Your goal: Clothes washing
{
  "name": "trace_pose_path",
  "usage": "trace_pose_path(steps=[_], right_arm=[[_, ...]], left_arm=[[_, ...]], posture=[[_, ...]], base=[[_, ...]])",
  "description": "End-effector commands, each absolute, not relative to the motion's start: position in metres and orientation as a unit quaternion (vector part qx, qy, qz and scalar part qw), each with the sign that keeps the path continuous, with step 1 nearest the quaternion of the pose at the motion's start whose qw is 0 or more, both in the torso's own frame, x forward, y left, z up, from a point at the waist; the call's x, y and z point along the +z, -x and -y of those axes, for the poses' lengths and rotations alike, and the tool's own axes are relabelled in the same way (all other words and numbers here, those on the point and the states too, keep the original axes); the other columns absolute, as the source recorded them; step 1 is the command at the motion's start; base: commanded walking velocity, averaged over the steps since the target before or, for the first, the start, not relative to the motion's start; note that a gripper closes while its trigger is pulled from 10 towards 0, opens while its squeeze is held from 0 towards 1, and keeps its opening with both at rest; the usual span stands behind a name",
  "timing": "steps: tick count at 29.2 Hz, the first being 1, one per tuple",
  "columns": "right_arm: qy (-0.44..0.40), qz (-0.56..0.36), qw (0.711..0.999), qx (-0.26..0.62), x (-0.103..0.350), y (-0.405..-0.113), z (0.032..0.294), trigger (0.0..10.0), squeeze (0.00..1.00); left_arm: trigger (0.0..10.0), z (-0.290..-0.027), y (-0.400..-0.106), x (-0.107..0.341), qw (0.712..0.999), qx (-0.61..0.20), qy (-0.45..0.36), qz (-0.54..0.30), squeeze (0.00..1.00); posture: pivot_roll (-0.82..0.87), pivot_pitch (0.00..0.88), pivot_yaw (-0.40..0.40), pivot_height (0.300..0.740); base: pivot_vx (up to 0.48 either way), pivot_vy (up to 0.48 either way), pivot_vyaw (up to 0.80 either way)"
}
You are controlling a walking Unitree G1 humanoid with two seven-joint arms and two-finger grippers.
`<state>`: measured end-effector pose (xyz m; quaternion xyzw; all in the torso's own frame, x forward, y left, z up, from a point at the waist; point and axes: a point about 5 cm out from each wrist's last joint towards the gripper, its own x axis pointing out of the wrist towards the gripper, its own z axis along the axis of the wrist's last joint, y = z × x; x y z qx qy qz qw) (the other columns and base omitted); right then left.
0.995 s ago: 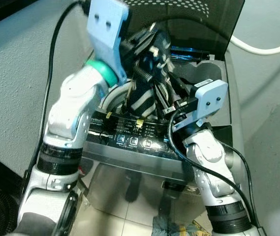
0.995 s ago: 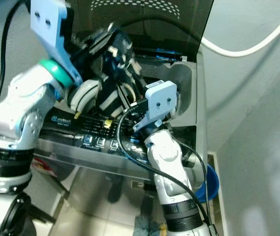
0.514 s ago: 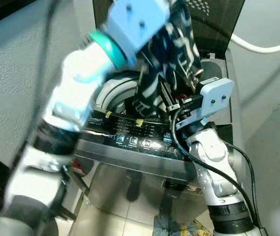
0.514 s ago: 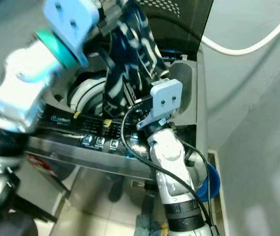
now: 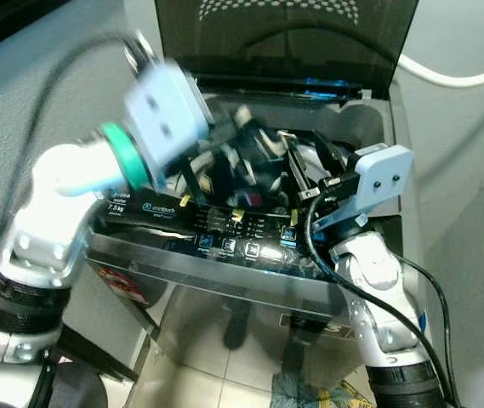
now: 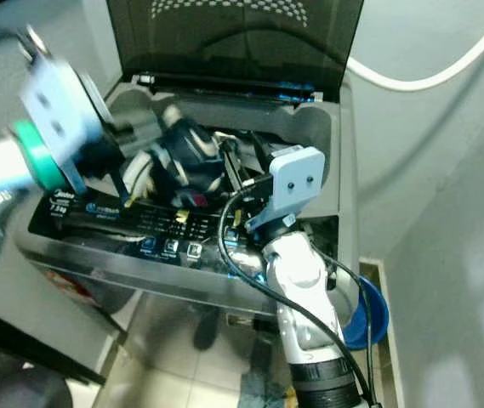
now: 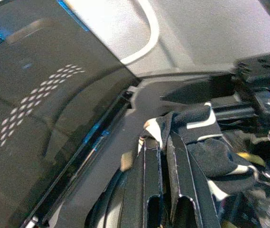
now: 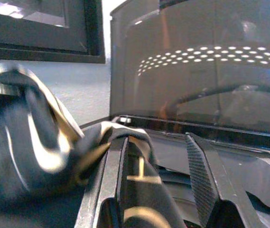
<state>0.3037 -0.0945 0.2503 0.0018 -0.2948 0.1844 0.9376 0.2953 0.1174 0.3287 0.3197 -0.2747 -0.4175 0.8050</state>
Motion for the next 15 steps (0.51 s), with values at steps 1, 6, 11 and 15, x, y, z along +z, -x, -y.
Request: trace_pose_path(steps=[1, 6, 11, 15], right_arm=[[-0.004, 0.294, 0.937, 0.187, 0.250, -0.301, 0.093, 10.0, 0.00], [-0.007, 0.288, 0.941, 0.180, 0.246, -0.300, 0.093, 10.0, 0.00], [-0.008, 0.292, 0.940, 0.175, 0.248, -0.302, 0.093, 10.0, 0.00], [-0.008, 0.293, 0.941, 0.172, 0.249, -0.303, 0.094, 10.0, 0.00]], left_arm=[[10.0, -0.117, -0.290, 0.335, 0.788, -0.421, -0.337, 0.297, 0.00], [10.0, -0.116, -0.315, 0.349, 0.822, -0.346, -0.318, 0.322, 0.00], [10.0, -0.099, -0.314, 0.346, 0.842, -0.297, -0.288, 0.345, 0.18], [10.0, -0.094, -0.312, 0.343, 0.848, -0.289, -0.277, 0.348, 1.00]], posture=[[0.16, 0.119, 0.163, 0.740], [0.17, 0.113, 0.167, 0.740], [0.16, 0.109, 0.167, 0.740], [0.16, 0.106, 0.160, 0.740]], base=[[0.000, 0.000, 0.00], [0.000, 0.000, 0.00], [0.000, 0.000, 0.00], [0.000, 0.000, 0.00]])
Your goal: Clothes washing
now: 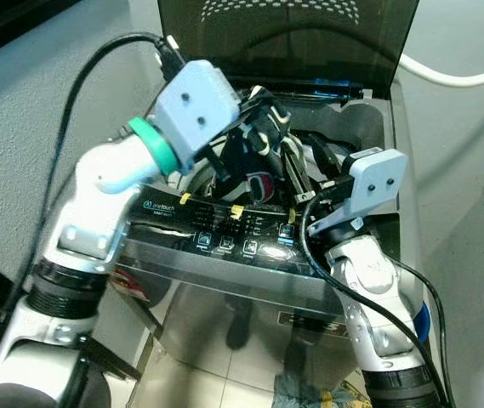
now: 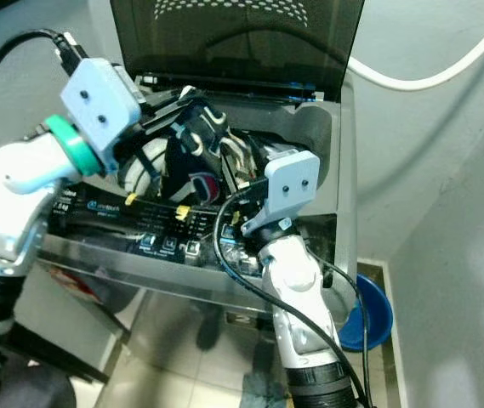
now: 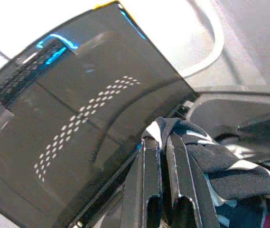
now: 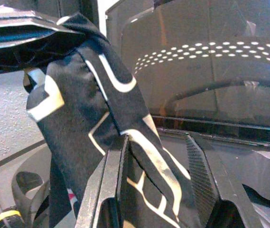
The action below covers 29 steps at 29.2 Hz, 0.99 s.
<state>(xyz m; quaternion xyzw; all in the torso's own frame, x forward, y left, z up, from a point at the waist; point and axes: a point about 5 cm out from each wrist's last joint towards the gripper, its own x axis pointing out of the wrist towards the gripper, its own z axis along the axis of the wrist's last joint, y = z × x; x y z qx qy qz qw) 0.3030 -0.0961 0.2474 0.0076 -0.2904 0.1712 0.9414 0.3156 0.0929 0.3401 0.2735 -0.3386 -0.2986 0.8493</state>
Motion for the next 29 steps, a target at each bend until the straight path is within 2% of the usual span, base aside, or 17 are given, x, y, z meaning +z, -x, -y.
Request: trace_pose_path(steps=[1, 9, 11, 12, 19, 20, 21, 22, 23, 25, 26, 27, 28, 29], right_arm=[[-0.008, 0.292, 0.941, 0.172, 0.249, -0.303, 0.095, 10.0, 0.00], [-0.006, 0.292, 0.941, 0.172, 0.248, -0.303, 0.094, 10.0, 0.00], [-0.006, 0.292, 0.941, 0.171, 0.248, -0.304, 0.093, 10.0, 0.00], [-0.007, 0.292, 0.941, 0.171, 0.248, -0.304, 0.093, 10.0, 0.00], [-0.006, 0.291, 0.942, 0.169, 0.247, -0.304, 0.094, 10.0, 0.00], [-0.007, 0.289, 0.940, 0.179, 0.247, -0.303, 0.092, 10.0, 0.00], [-0.007, 0.289, 0.940, 0.179, 0.247, -0.303, 0.092, 10.0, 0.00], [-0.007, 0.286, 0.938, 0.194, 0.246, -0.302, 0.089, 10.0, 0.00], [-0.009, 0.278, 0.932, 0.233, 0.243, -0.299, 0.080, 10.0, 0.00], [-0.009, 0.278, 0.932, 0.233, 0.243, -0.299, 0.080, 10.0, 0.00], [-0.012, 0.268, 0.923, 0.276, 0.241, -0.294, 0.069, 10.0, 0.00], [-0.012, 0.268, 0.923, 0.276, 0.241, -0.294, 0.069, 10.0, 0.00], [-0.014, 0.260, 0.912, 0.318, 0.238, -0.289, 0.057, 10.0, 0.00], [-0.014, 0.260, 0.912, 0.318, 0.238, -0.289, 0.057, 10.0, 0.00]], left_arm=[[10.0, -0.092, -0.311, 0.341, 0.850, -0.290, -0.270, 0.348, 1.00], [10.0, -0.088, -0.311, 0.342, 0.848, -0.295, -0.254, 0.359, 1.00], [10.0, -0.090, -0.316, 0.338, 0.858, -0.280, -0.261, 0.342, 1.00], [0.0, -0.092, -0.319, 0.334, 0.866, -0.279, -0.254, 0.329, 0.02], [0.0, -0.096, -0.323, 0.331, 0.879, -0.265, -0.240, 0.315, 0.00], [8.4, -0.099, -0.325, 0.337, 0.891, -0.248, -0.209, 0.316, 0.00], [8.4, -0.099, -0.325, 0.337, 0.891, -0.248, -0.209, 0.316, 0.00], [0.0, -0.100, -0.326, 0.342, 0.897, -0.246, -0.182, 0.320, 0.00], [0.0, -0.101, -0.328, 0.350, 0.903, -0.237, -0.151, 0.326, 0.00], [0.0, -0.101, -0.328, 0.350, 0.903, -0.237, -0.151, 0.326, 0.00], [1.6, -0.101, -0.329, 0.358, 0.905, -0.237, -0.124, 0.330, 0.00], [1.6, -0.101, -0.329, 0.358, 0.905, -0.237, -0.124, 0.330, 0.00], [10.0, -0.097, -0.329, 0.368, 0.902, -0.246, -0.105, 0.339, 0.00], [10.0, -0.097, -0.329, 0.368, 0.902, -0.246, -0.105, 0.339, 0.00]], posture=[[0.16, 0.106, 0.160, 0.740], [0.16, 0.103, 0.162, 0.740], [0.17, 0.102, 0.163, 0.740], [0.16, 0.100, 0.163, 0.740], [0.16, 0.100, 0.163, 0.740], [0.16, 0.100, 0.163, 0.740], [0.16, 0.100, 0.163, 0.740], [0.16, 0.098, 0.157, 0.740], [0.16, 0.097, 0.154, 0.740], [0.16, 0.097, 0.154, 0.740], [0.16, 0.097, 0.154, 0.740], [0.16, 0.097, 0.154, 0.740], [0.16, 0.098, 0.152, 0.740], [0.16, 0.098, 0.152, 0.740]], base=[[0.000, 0.000, 0.00], [0.000, 0.000, 0.00], [0.000, 0.000, 0.00], [0.000, 0.000, 0.00], [0.000, 0.000, 0.00], [0.000, 0.000, 0.00], [0.000, 0.000, 0.00], [0.000, 0.000, 0.00], [0.000, 0.000, 0.00], [0.000, 0.000, 0.00], [0.000, 0.000, 0.00], [0.000, 0.000, 0.00], [0.000, 0.000, 0.00], [0.000, 0.000, 0.00]])
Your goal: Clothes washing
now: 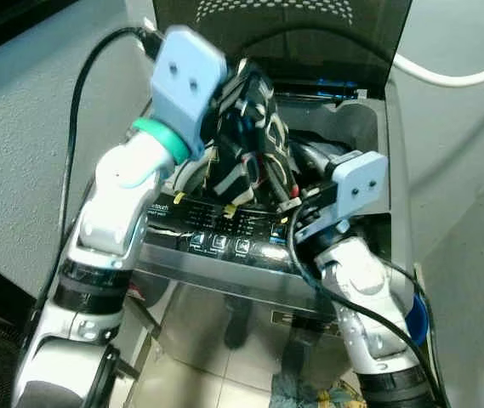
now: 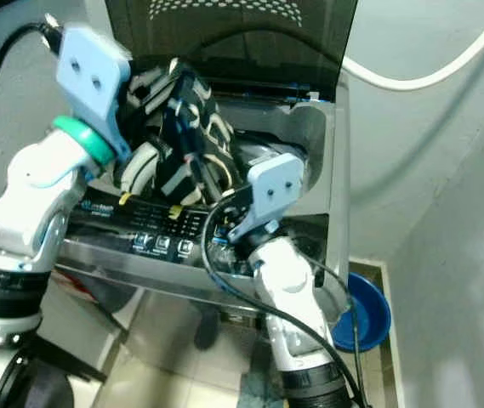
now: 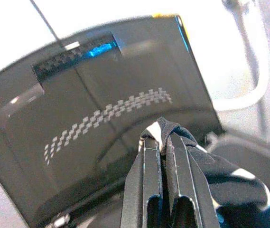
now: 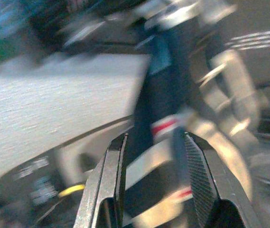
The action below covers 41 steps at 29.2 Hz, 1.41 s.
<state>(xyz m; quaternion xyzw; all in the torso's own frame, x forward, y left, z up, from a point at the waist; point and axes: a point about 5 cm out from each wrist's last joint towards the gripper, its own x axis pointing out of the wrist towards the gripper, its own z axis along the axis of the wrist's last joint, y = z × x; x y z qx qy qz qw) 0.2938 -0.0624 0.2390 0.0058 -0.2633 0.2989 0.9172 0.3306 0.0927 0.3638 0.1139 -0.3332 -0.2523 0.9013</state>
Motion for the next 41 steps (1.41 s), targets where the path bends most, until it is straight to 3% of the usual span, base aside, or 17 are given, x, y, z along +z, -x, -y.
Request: trace_pose_path(steps=[1, 6, 11, 16, 17, 24, 25, 26, 29, 30, 37, 41], right_arm=[[-0.016, 0.258, 0.902, 0.346, 0.237, -0.287, 0.043, 10.0, 0.00], [0.011, 0.266, 0.907, 0.326, 0.238, -0.294, 0.022, 10.0, 0.00], [0.036, 0.266, 0.931, 0.246, 0.238, -0.308, 0.030, 10.0, 0.00], [0.038, 0.265, 0.936, 0.229, 0.239, -0.311, 0.033, 10.0, 0.00], [0.041, 0.274, 0.939, 0.205, 0.242, -0.314, 0.041, 10.0, 1.00], [0.032, 0.324, 0.920, 0.218, 0.261, -0.302, 0.064, 10.0, 1.00], [0.043, 0.329, 0.914, 0.235, 0.263, -0.295, 0.069, 10.0, 0.90], [0.053, 0.332, 0.909, 0.245, 0.264, -0.291, 0.072, 10.0, 0.23], [0.060, 0.333, 0.907, 0.251, 0.264, -0.288, 0.074, 10.0, 0.23], [0.059, 0.330, 0.903, 0.270, 0.265, -0.283, 0.077, 10.0, 0.00], [0.052, 0.326, 0.900, 0.284, 0.267, -0.278, 0.083, 10.0, 0.00], [0.080, 0.335, 0.914, 0.212, 0.264, -0.293, 0.084, 10.0, 0.00]], left_arm=[[10.0, -0.090, -0.328, 0.384, 0.892, -0.264, -0.085, 0.357, 0.00], [10.0, -0.071, -0.323, 0.406, 0.871, -0.309, -0.049, 0.378, 0.00], [10.0, -0.069, -0.320, 0.403, 0.872, -0.314, -0.046, 0.372, 0.00], [10.0, -0.069, -0.320, 0.402, 0.874, -0.313, -0.044, 0.370, 0.00], [10.0, -0.070, -0.322, 0.402, 0.876, -0.309, -0.047, 0.368, 0.00], [10.0, -0.077, -0.330, 0.399, 0.888, -0.277, -0.056, 0.363, 0.00], [10.0, -0.078, -0.331, 0.398, 0.890, -0.272, -0.058, 0.362, 0.00], [10.0, -0.079, -0.332, 0.398, 0.892, -0.268, -0.059, 0.360, 0.00], [10.0, -0.080, -0.333, 0.397, 0.893, -0.266, -0.060, 0.359, 0.00], [10.0, -0.081, -0.335, 0.397, 0.896, -0.258, -0.060, 0.356, 0.00], [10.0, -0.083, -0.337, 0.397, 0.900, -0.252, -0.059, 0.352, 0.00], [10.0, -0.072, -0.329, 0.389, 0.890, -0.327, -0.036, 0.315, 0.00]], posture=[[0.17, 0.100, 0.153, 0.740], [0.16, 0.099, 0.160, 0.740], [0.16, 0.099, 0.160, 0.740], [0.16, 0.099, 0.160, 0.740], [0.17, 0.103, 0.161, 0.740], [0.17, 0.105, 0.158, 0.740], [0.17, 0.105, 0.158, 0.740], [0.16, 0.109, 0.158, 0.740], [0.16, 0.109, 0.158, 0.740], [0.16, 0.110, 0.163, 0.740], [0.16, 0.111, 0.165, 0.740], [0.17, 0.110, 0.170, 0.740]], base=[[0.000, 0.000, 0.00], [0.000, 0.000, 0.00], [0.000, 0.000, 0.00], [0.000, 0.000, 0.00], [0.000, 0.000, 0.00], [0.000, 0.000, 0.00], [0.000, 0.000, 0.00], [0.000, 0.000, 0.00], [0.000, 0.000, 0.00], [0.000, 0.000, 0.00], [0.000, 0.000, 0.00], [0.000, 0.000, 0.00]])
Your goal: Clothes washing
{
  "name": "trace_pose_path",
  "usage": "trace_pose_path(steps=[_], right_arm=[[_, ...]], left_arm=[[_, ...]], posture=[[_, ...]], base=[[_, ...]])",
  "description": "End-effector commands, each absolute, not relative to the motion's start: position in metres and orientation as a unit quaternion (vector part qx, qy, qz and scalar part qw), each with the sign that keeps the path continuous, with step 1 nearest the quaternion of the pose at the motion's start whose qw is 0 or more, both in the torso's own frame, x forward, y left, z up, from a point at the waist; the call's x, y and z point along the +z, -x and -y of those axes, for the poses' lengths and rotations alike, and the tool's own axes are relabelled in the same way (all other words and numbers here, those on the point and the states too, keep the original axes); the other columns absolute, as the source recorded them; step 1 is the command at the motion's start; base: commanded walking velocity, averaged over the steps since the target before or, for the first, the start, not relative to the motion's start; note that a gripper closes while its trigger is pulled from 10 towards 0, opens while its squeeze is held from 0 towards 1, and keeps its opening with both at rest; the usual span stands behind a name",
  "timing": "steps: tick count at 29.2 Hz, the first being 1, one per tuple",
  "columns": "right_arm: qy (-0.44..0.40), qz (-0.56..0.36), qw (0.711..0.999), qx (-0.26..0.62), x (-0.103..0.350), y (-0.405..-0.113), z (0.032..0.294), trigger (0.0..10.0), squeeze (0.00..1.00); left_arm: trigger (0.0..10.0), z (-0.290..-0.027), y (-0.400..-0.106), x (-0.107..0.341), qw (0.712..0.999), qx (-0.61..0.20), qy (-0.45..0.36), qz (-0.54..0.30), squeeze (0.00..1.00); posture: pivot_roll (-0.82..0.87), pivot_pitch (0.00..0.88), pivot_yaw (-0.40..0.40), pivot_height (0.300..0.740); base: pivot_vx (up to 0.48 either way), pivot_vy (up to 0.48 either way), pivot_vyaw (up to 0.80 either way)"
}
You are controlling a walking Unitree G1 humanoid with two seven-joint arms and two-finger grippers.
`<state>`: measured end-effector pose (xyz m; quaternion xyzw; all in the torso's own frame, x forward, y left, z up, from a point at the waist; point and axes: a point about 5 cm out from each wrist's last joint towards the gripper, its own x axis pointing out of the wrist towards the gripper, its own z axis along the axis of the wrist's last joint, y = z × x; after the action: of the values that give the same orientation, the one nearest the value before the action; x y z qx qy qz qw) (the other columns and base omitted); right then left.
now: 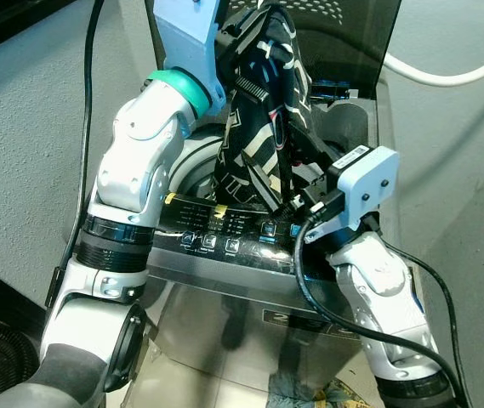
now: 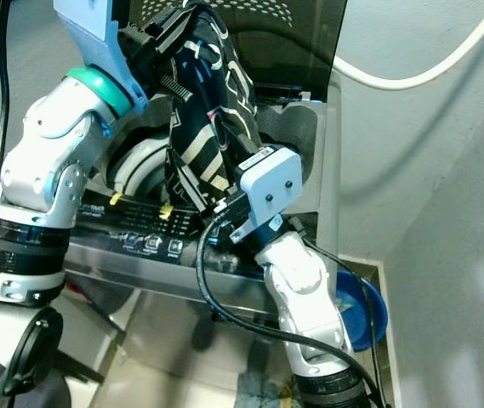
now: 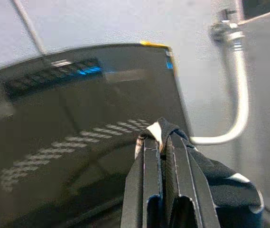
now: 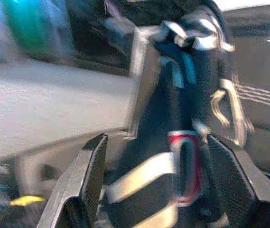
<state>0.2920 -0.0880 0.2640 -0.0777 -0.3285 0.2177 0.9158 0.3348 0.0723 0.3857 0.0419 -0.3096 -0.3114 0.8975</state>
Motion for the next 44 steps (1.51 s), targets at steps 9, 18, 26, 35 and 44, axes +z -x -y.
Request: trace_pose_path(steps=[9, 18, 26, 35, 44], right_arm=[[0.103, 0.327, 0.931, 0.125, 0.258, -0.311, 0.064, 10.0, 0.00], [0.116, 0.318, 0.935, 0.104, 0.249, -0.315, 0.061, 10.0, 0.00], [0.129, 0.296, 0.945, 0.053, 0.241, -0.325, 0.058, 6.3, 0.00], [0.097, 0.302, 0.949, -0.003, 0.247, -0.330, 0.066, 0.0, 0.00], [0.072, 0.322, 0.942, -0.070, 0.258, -0.332, 0.082, 0.0, 0.00]], left_arm=[[10.0, -0.060, -0.313, 0.376, 0.872, -0.410, 0.006, 0.267, 0.00], [10.0, -0.067, -0.309, 0.375, 0.878, -0.402, 0.012, 0.259, 0.00], [10.0, -0.067, -0.305, 0.376, 0.877, -0.408, 0.031, 0.251, 0.00], [10.0, -0.068, -0.304, 0.370, 0.882, -0.405, 0.043, 0.235, 0.00], [10.0, -0.073, -0.308, 0.356, 0.897, -0.389, 0.042, 0.207, 0.00]], posture=[[0.17, 0.112, 0.177, 0.740], [0.19, 0.115, 0.171, 0.740], [0.18, 0.111, 0.162, 0.740], [0.18, 0.108, 0.158, 0.740], [0.18, 0.103, 0.160, 0.740]], base=[[0.000, 0.000, 0.00], [0.000, 0.000, 0.00], [0.000, 0.000, 0.00], [0.000, 0.000, 0.00], [0.000, 0.000, 0.00]])
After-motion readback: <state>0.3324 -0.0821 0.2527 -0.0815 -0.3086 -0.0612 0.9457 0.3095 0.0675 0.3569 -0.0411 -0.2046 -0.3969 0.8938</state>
